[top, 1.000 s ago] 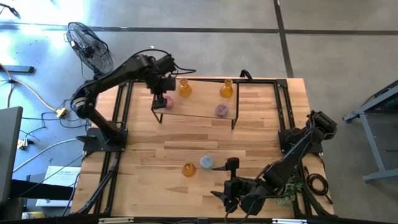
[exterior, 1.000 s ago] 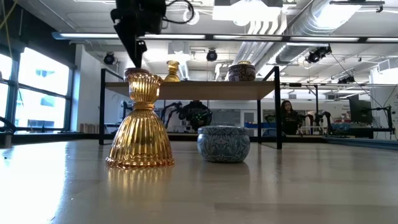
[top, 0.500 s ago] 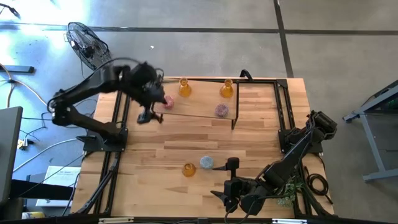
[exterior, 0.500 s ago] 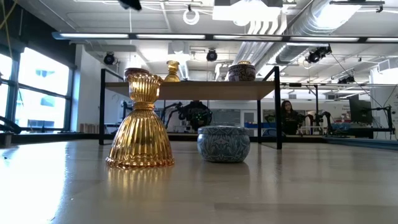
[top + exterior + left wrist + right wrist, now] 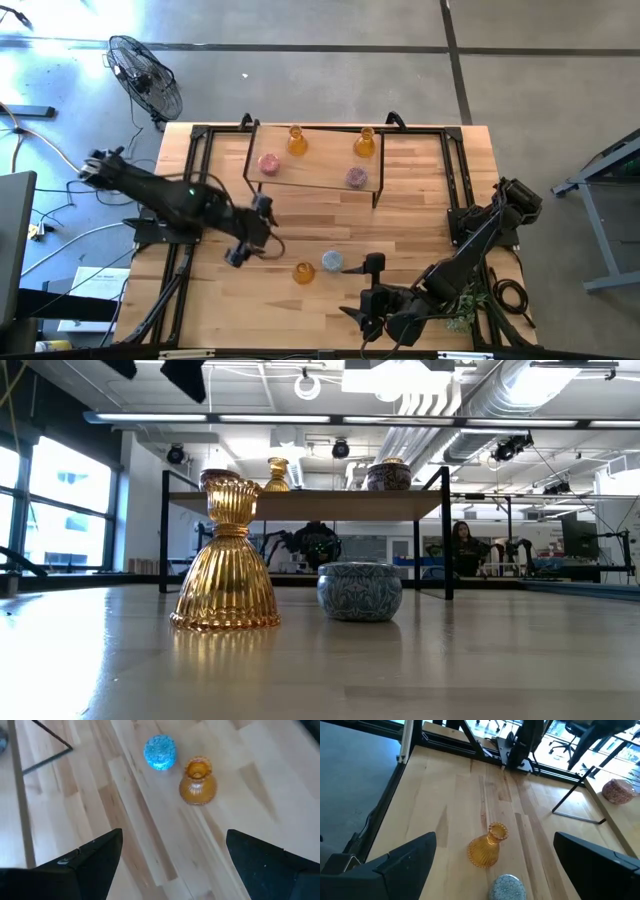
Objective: Pick & Place candle stick holders
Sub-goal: Put the yellow candle holder on the shelf aligned with the yellow candle holder
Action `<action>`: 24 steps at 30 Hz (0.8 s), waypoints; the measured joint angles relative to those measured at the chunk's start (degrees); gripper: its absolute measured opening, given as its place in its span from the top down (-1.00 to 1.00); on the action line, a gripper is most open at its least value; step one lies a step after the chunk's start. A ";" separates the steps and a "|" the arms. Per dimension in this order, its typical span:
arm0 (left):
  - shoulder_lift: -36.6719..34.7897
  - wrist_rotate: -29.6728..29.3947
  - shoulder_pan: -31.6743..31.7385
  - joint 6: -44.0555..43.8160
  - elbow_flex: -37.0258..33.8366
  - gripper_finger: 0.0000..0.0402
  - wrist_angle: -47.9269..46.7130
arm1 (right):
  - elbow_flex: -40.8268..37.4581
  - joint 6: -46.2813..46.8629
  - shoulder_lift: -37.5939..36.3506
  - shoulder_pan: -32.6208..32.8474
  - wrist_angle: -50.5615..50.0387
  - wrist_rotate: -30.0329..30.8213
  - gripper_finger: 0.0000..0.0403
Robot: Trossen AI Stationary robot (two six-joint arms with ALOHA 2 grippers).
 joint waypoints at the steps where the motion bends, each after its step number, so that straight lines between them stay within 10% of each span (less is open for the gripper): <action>1: 0.86 -0.83 -0.92 0.00 -0.51 -0.75 1.21 | 0.00 -0.20 0.00 -0.04 0.00 -0.02 -0.97; 24: 18.95 -6.13 -4.70 -22.06 -0.90 -0.75 14.11 | 0.00 -0.20 0.00 0.19 -1.91 -2.50 -0.97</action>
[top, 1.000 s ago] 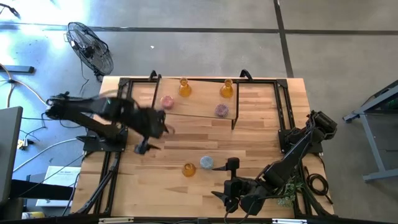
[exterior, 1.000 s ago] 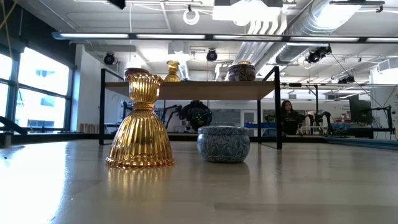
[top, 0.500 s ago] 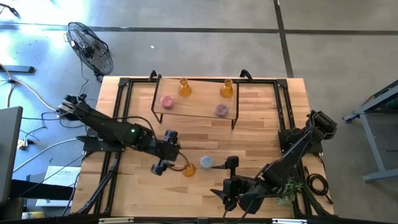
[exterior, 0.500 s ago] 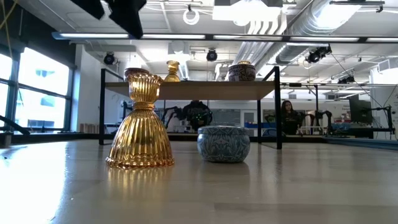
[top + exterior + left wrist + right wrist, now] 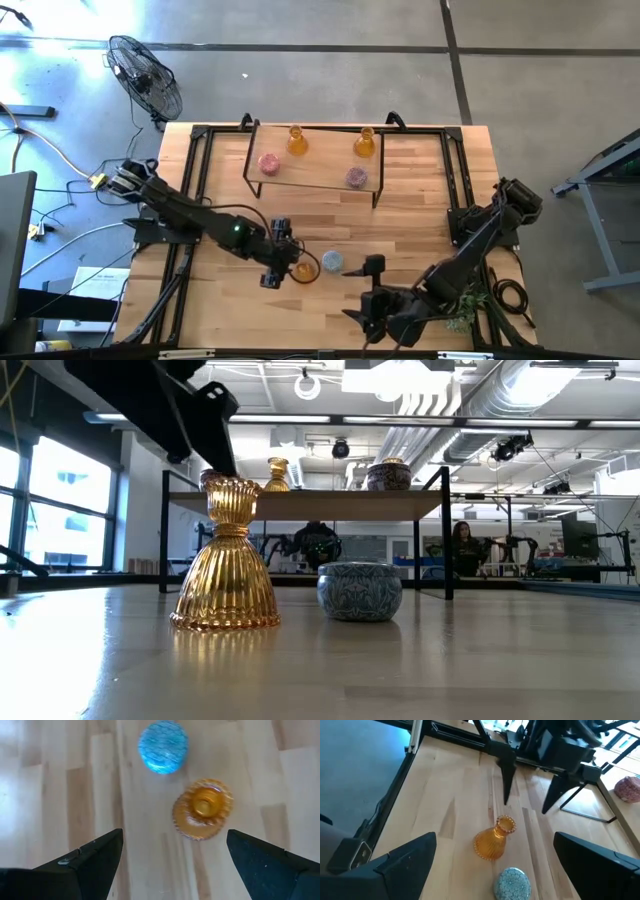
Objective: Pick & Place candle stick holders
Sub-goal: Put the yellow candle holder on the shelf aligned with the yellow candle holder
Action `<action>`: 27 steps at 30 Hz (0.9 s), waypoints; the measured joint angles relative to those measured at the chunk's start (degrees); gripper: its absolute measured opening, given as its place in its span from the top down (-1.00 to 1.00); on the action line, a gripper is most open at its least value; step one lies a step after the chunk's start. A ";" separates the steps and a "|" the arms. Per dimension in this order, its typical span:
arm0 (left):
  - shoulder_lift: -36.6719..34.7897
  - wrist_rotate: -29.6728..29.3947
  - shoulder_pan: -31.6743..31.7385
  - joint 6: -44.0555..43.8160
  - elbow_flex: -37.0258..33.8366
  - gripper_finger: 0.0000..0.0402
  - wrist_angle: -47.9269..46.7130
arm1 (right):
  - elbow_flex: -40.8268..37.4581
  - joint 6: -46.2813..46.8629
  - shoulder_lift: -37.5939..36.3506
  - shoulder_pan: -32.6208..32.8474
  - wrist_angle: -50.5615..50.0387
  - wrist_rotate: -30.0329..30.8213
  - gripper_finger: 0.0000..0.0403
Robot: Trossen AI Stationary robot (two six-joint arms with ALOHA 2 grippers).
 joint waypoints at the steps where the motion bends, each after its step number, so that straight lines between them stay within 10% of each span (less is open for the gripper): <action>1: 0.00 0.51 -0.22 0.03 0.00 -0.75 0.07 | 0.00 0.17 0.00 0.18 -0.17 0.08 -0.97; 27: -0.02 4.03 -1.91 5.21 -8.88 -0.75 22.45 | -0.01 0.32 0.00 0.18 -0.37 1.81 -0.97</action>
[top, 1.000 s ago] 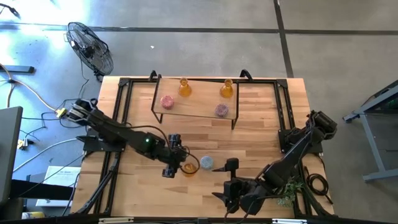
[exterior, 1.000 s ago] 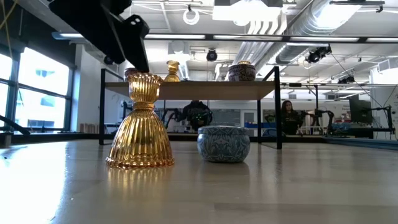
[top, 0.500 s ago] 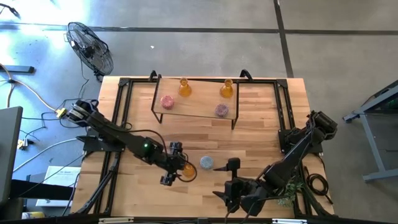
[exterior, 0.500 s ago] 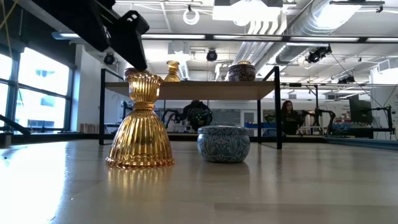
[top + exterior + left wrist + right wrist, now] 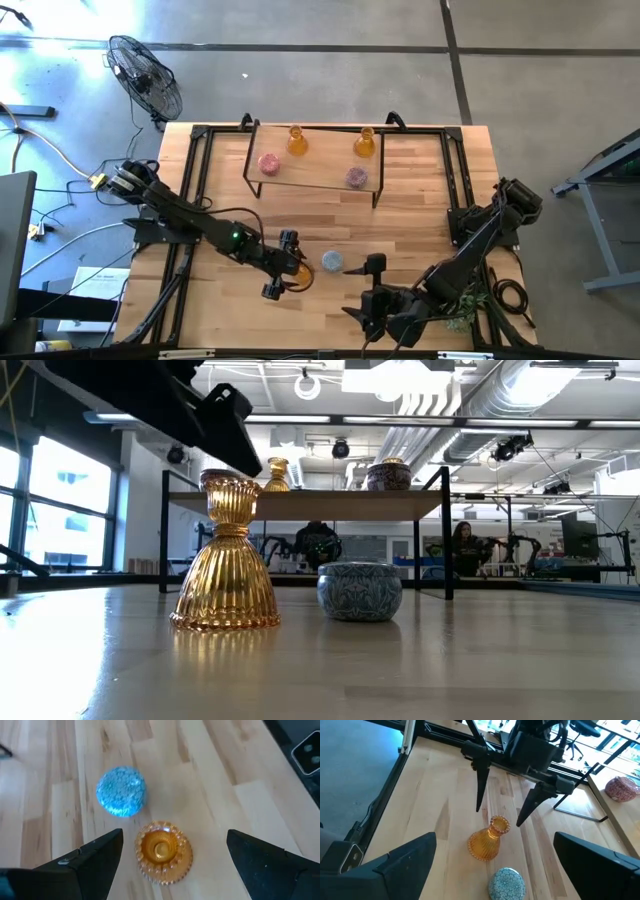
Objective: Pick & Place candle stick holders
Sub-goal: Put the yellow candle holder on the shelf aligned with the yellow candle holder
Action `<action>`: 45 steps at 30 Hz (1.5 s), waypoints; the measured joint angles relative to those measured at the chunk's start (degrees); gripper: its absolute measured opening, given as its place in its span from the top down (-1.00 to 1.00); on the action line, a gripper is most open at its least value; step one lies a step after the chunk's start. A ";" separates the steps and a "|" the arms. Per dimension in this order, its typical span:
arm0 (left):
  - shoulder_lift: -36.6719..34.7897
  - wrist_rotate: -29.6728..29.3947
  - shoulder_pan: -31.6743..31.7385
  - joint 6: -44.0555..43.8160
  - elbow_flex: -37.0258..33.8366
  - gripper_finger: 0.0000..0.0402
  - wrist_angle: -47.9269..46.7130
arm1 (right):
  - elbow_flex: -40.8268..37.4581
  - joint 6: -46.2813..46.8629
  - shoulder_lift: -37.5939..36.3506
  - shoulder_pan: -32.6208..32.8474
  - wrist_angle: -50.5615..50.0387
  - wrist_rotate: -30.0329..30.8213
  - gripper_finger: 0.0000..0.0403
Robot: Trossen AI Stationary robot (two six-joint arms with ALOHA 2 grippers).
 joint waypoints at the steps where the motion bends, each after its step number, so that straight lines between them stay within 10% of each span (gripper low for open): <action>1: 0.00 0.31 0.02 0.24 -0.43 -0.75 0.71 | 0.01 0.00 0.00 0.00 0.00 0.00 -0.97; 18: 0.00 -4.37 0.86 0.89 -1.31 -0.75 -0.38 | 0.01 -0.01 0.00 0.02 0.02 0.00 -0.97; 45: 3.43 5.65 4.15 2.56 -1.29 -0.75 0.78 | 0.01 0.01 0.00 0.02 -0.20 -0.02 -0.97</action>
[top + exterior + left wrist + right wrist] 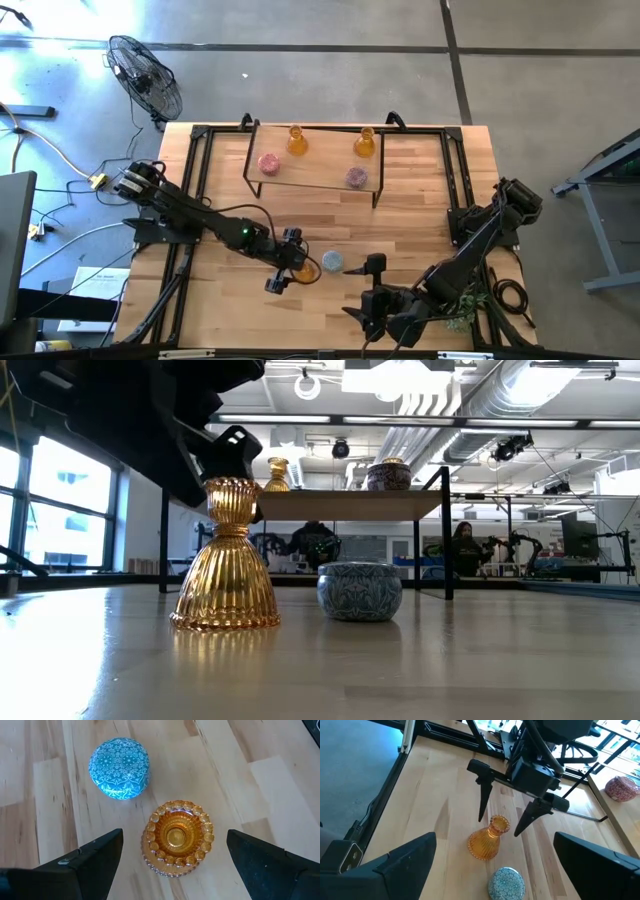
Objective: Pick & Place candle stick holders
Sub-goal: Put the yellow candle holder on the shelf aligned with the yellow candle holder
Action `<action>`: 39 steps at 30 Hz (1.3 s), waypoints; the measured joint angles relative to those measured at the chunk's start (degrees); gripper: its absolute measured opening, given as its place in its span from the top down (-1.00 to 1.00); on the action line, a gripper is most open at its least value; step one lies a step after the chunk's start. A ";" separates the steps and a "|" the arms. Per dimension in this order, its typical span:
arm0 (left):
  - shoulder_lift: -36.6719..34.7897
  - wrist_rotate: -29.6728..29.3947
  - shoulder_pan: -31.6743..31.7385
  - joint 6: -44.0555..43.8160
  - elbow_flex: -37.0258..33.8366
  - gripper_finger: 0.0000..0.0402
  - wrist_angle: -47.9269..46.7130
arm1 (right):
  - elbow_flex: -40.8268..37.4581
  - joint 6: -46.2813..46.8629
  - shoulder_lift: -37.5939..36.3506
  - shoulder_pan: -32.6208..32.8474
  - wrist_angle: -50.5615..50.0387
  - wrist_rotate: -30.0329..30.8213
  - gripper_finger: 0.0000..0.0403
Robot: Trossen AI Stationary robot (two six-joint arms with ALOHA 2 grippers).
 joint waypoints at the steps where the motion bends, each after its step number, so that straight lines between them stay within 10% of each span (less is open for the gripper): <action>1: 0.01 0.00 0.00 0.28 0.02 -0.75 0.00 | 0.00 0.00 0.00 0.00 -0.02 0.00 -0.97; 27: 0.07 1.50 0.00 2.82 0.02 -0.74 0.87 | 0.00 0.10 0.00 -0.01 -0.02 0.02 -0.97; 39: 2.54 5.53 0.04 4.08 0.09 -0.18 3.58 | 0.00 0.09 0.00 -0.01 -0.04 0.00 -0.97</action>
